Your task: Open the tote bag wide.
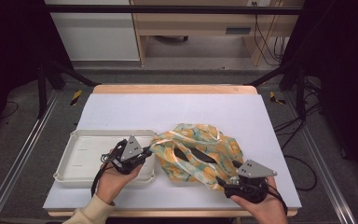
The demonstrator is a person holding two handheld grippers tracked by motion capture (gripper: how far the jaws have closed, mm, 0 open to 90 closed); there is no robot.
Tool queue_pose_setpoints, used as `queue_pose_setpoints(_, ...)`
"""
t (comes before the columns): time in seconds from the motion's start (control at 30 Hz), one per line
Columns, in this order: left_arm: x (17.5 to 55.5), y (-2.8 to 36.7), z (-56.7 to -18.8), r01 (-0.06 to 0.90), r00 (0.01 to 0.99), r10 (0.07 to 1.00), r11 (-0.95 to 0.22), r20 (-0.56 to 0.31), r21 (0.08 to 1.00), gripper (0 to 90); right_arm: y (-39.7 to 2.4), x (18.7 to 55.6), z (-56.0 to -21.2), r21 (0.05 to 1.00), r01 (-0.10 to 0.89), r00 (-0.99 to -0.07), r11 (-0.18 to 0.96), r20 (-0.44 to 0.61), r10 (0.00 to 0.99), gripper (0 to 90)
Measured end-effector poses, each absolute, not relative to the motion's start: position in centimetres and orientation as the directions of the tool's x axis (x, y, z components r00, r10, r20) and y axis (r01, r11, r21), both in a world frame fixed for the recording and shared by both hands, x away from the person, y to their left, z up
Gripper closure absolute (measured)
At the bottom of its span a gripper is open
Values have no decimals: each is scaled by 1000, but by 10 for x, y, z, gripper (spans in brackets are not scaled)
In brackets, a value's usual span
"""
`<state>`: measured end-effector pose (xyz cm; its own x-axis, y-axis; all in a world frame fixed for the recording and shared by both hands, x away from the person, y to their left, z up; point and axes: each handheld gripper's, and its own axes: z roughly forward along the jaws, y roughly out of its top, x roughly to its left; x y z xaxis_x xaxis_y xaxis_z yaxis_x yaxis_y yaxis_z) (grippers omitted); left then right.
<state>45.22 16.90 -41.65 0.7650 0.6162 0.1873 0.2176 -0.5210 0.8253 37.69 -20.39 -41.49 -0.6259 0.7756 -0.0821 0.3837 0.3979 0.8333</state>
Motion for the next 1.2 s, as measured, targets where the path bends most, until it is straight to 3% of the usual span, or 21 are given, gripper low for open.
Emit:
queue_pose_setpoints(0.2,452,168,-420,224,770,611,-530,184,818,855,-213,405,-395,850,383,-617,362,-56,785,210)
queue_pose_setpoints(0.37,452,166,-421,224,776,602,-538,185,813,855,-214,438,-401,810,444,-574,384,-72,816,321)
queue_pose_setpoints(0.43,452,166,-421,223,778,600,-541,186,811,855,-214,451,-408,788,472,-561,396,-79,824,420)
queue_pose_setpoints(0.6,452,165,-423,228,792,584,-555,179,800,852,-215,464,-417,790,488,-561,370,-40,827,805)
queue_pose_setpoints(0.67,453,165,-424,231,797,577,-568,181,790,840,-214,461,-417,810,466,-572,356,-31,820,881)
queue_pose_setpoints(0.77,453,165,-424,236,794,580,-567,179,789,800,-212,451,-417,841,416,-600,346,-32,800,896)
queue_pose_setpoints(1.03,445,167,-404,188,796,567,-562,210,805,577,-213,433,-417,868,384,-618,316,-13,786,895)
queue_pose_setpoints(1.2,440,171,-380,154,815,537,-563,217,812,562,-213,431,-416,867,385,-620,315,-10,785,891)
